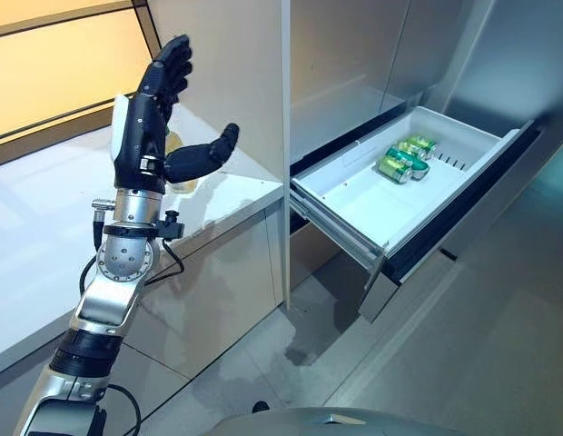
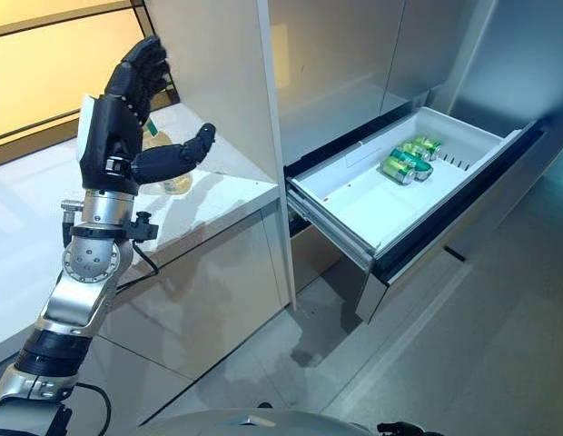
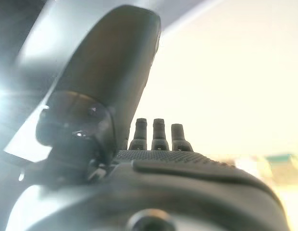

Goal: Put drinks into fridge and close the fridge

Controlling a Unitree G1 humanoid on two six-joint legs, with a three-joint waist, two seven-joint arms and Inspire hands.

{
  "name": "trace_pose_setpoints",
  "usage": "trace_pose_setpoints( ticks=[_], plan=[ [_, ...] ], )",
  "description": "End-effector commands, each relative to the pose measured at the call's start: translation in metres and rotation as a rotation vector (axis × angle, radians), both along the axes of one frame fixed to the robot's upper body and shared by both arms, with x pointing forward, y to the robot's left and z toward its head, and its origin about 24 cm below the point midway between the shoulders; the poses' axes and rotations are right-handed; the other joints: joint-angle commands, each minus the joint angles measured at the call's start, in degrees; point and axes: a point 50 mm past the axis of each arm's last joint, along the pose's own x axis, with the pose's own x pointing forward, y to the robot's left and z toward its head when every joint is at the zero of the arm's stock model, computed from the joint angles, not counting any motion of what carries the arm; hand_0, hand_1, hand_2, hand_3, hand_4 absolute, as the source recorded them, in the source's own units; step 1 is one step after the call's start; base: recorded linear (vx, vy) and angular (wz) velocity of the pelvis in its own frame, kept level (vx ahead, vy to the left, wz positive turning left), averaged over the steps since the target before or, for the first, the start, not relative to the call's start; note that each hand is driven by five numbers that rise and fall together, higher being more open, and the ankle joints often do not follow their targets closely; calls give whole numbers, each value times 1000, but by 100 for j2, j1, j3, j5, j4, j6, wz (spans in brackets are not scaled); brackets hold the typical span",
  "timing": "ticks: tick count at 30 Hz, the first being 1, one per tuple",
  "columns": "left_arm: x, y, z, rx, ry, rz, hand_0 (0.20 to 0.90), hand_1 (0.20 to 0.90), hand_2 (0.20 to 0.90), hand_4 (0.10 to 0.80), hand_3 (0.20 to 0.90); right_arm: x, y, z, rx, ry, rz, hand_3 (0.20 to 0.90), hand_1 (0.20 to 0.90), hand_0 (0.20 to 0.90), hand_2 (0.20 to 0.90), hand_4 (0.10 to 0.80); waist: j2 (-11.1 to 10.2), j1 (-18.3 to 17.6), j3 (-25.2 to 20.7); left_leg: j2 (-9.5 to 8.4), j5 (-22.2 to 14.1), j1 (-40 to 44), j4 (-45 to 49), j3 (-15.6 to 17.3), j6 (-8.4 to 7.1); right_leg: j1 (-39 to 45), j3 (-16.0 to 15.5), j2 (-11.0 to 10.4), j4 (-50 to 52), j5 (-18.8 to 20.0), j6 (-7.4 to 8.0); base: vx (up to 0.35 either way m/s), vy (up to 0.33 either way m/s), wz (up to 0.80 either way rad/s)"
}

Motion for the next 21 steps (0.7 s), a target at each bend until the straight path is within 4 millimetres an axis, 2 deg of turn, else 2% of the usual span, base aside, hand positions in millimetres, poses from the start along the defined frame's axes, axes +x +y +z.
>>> trace_pose_setpoints(
  ticks=[1,5,11,16,21],
  plan=[
    [8,20,58,12,-225,141,900,900,900,800,900,13,20,-3,69,-33,-8,900,900,900,900,800,-50,6,-106,-77,-932,255,37,-365,-46,-145,275,-62,116,-172,443,0,0,0],
    [15,35,54,-7,-175,238,900,900,900,800,900,13,20,-3,66,-31,-6,900,900,900,900,800,-40,-15,-127,-75,-934,260,37,-347,-50,-145,284,-60,119,-184,442,0,0,0],
    [17,43,55,-40,-192,338,900,900,900,800,900,14,21,-3,65,-26,-6,900,900,900,900,800,-41,-37,-156,-70,-940,271,37,-345,-59,-146,297,-56,122,-189,444,10,-1,0],
    [15,46,58,-70,-236,357,900,900,900,800,900,14,21,-4,67,-22,-6,900,900,900,900,800,-52,-46,-166,-66,-946,285,43,-333,-64,-137,298,-58,128,-189,442,0,0,0],
    [17,48,49,-86,-196,386,900,900,900,800,900,13,23,-4,67,-17,-1,900,900,900,900,800,-58,-62,-168,-69,-951,301,45,-347,-69,-135,313,-54,137,-190,438,6,0,0]
  ],
)
